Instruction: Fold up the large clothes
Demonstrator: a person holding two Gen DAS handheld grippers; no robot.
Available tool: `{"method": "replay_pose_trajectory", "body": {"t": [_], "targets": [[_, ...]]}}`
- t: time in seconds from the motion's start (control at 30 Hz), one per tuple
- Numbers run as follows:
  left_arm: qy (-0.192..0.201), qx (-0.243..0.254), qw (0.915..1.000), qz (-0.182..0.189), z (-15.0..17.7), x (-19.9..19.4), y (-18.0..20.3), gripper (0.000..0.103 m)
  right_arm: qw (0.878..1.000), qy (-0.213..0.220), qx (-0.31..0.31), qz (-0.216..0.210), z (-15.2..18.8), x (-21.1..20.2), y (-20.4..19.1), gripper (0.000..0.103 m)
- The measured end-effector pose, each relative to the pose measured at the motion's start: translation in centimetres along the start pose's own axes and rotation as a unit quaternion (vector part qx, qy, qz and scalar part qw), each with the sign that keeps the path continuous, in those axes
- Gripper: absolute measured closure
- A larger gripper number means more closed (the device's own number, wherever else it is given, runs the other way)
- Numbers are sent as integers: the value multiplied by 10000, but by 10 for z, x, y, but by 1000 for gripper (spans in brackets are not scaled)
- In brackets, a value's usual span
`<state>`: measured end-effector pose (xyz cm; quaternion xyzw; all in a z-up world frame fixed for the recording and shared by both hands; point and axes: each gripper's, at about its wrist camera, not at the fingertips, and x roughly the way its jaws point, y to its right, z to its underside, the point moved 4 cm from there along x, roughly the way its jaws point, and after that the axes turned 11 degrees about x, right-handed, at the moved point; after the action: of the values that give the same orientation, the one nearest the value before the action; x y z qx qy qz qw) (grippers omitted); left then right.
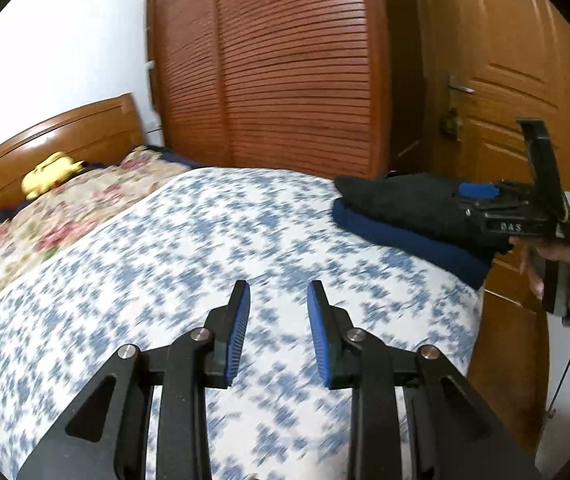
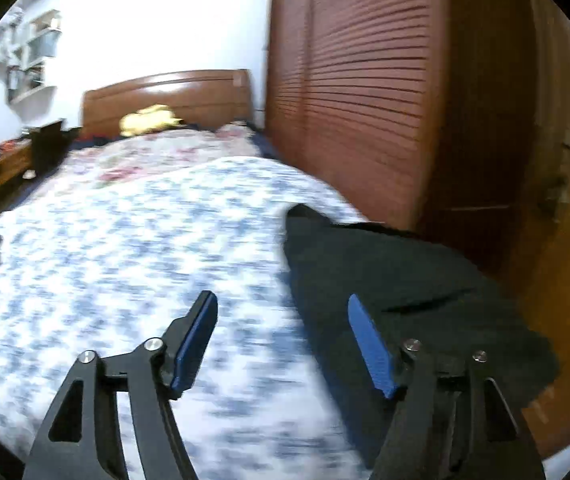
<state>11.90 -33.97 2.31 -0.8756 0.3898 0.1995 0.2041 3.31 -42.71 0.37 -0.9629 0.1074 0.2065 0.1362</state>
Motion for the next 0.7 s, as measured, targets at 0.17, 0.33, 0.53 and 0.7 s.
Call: {"method": "replay_pose_trajectory", "body": {"t": [0.17,0.33,0.53,0.7], "targets": [[-197,-207,9987,-433,36,-23,-28,73,9986,-91,-70,-520,14,-1,-53,30],[-539,-461,9930,-943,80,-44,-54,73,9952,-190,-151,-945,31,5,-95,30],[-875,-970,9825,-1325,134,-69,-74,73,9887,-224,-332,-1442,55,8,-126,30],[-1044,-1281,9731,-1603,171,-92,-83,73,9829,-380,-550,-1713,71,12,-148,22]]}}
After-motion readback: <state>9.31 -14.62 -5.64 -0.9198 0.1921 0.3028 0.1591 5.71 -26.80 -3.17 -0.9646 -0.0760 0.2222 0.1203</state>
